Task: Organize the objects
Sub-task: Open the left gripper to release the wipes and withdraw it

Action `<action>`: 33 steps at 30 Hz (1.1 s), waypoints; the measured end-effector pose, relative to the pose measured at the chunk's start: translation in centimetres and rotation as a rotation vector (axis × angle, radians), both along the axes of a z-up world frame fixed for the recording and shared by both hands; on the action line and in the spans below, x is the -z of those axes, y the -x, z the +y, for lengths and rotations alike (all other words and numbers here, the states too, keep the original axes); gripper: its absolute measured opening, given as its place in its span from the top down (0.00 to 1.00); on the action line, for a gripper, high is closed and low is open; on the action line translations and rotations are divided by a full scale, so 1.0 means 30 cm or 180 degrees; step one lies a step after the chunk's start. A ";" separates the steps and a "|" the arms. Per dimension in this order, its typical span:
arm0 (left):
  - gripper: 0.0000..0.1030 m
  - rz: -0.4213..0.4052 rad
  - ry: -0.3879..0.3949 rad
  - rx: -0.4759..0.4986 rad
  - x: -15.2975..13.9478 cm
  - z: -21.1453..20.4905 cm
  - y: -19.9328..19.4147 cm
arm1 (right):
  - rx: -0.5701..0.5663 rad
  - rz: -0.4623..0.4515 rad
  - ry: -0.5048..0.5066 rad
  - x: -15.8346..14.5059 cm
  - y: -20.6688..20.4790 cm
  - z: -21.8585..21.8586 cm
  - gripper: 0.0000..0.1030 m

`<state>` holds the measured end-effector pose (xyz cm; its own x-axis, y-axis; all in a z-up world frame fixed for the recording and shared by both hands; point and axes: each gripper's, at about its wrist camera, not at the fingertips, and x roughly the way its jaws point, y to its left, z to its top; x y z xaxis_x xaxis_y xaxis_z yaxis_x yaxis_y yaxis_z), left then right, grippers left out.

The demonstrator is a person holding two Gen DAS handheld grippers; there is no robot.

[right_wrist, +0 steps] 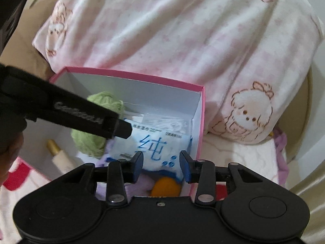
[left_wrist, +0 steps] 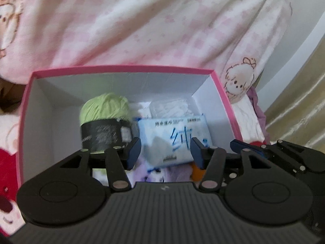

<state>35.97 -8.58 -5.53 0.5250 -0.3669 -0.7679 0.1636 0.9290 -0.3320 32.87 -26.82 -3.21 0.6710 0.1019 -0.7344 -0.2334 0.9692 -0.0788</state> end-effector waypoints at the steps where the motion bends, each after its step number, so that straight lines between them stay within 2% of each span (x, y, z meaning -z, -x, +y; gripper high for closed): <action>1: 0.47 0.0029 -0.0013 -0.0001 -0.009 0.001 0.010 | 0.0007 0.0002 -0.0058 -0.005 0.013 -0.005 0.57; 5: 0.44 0.0117 0.0009 0.0029 -0.056 0.037 0.076 | 0.0030 0.0034 -0.0257 -0.048 0.066 -0.027 0.57; 9: 0.43 0.0034 -0.0025 0.0052 -0.136 0.071 0.155 | 0.0024 0.0066 -0.0401 -0.115 0.124 -0.039 0.57; 12: 0.37 0.0010 -0.0040 0.0078 -0.198 0.093 0.215 | 0.0001 0.0043 -0.0451 -0.180 0.175 -0.035 0.56; 16: 0.34 -0.0062 -0.0122 0.0123 -0.284 0.112 0.310 | -0.0026 0.0034 -0.0527 -0.260 0.235 -0.029 0.55; 20: 0.32 0.0022 -0.0154 0.0225 -0.342 0.123 0.399 | -0.0096 -0.0057 -0.0491 -0.337 0.314 -0.020 0.50; 24: 0.29 -0.0061 -0.0327 0.0230 -0.383 0.132 0.497 | -0.0107 -0.0131 -0.0484 -0.388 0.384 -0.026 0.48; 28: 0.28 -0.0050 -0.0392 0.0168 -0.394 0.153 0.578 | -0.0026 -0.0111 -0.0463 -0.413 0.459 -0.020 0.46; 33: 0.27 -0.0197 -0.0713 -0.0101 -0.401 0.153 0.680 | 0.0006 -0.0116 -0.0452 -0.423 0.545 -0.006 0.44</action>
